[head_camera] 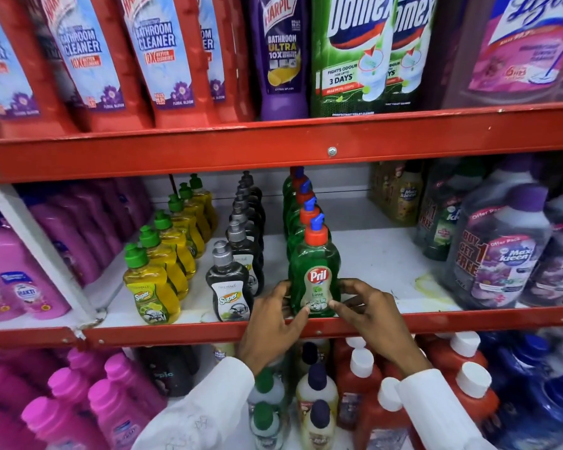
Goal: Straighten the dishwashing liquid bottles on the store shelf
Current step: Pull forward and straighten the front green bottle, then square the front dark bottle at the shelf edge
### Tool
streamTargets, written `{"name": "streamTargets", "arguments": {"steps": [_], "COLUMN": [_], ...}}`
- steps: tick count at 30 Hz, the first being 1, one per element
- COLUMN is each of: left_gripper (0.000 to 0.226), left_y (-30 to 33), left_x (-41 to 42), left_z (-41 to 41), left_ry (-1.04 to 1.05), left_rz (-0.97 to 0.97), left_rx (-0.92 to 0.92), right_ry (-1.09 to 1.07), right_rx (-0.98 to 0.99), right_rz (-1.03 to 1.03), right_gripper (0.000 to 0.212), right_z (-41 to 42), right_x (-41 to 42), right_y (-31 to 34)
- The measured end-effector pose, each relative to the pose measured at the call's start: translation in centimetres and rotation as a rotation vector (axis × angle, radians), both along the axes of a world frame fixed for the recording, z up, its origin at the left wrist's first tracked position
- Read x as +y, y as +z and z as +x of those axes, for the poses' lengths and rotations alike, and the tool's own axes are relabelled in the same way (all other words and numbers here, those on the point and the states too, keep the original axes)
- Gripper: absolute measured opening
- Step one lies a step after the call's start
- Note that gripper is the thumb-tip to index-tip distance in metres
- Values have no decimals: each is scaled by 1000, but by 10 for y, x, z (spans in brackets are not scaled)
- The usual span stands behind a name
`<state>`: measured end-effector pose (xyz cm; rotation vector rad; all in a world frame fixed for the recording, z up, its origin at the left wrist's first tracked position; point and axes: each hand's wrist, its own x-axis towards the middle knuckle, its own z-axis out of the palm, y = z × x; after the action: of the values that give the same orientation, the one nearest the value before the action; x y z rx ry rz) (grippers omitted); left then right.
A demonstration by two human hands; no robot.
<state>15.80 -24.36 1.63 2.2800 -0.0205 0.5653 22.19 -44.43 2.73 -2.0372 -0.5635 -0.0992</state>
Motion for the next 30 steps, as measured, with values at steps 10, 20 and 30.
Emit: {"name": "streamTargets", "arguments": {"steps": [10,20,30], "left_gripper": [52,71,37], "left_y": [9,11,0], "left_x": [4,95,113], "left_z": [-31,-65,-51], "left_ry": [42,338,63], "left_rz": [-92,-179,-128], "left_rx": [-124,-253,-136], "right_ry": [-247,50,72], "right_rx": [-122,-191,-137], "right_rz": [232,98,21], "right_gripper": [65,47,37], "right_z": [-40,-83,-61], "right_x": [9,131,147], "right_y": [10,3,0]}}
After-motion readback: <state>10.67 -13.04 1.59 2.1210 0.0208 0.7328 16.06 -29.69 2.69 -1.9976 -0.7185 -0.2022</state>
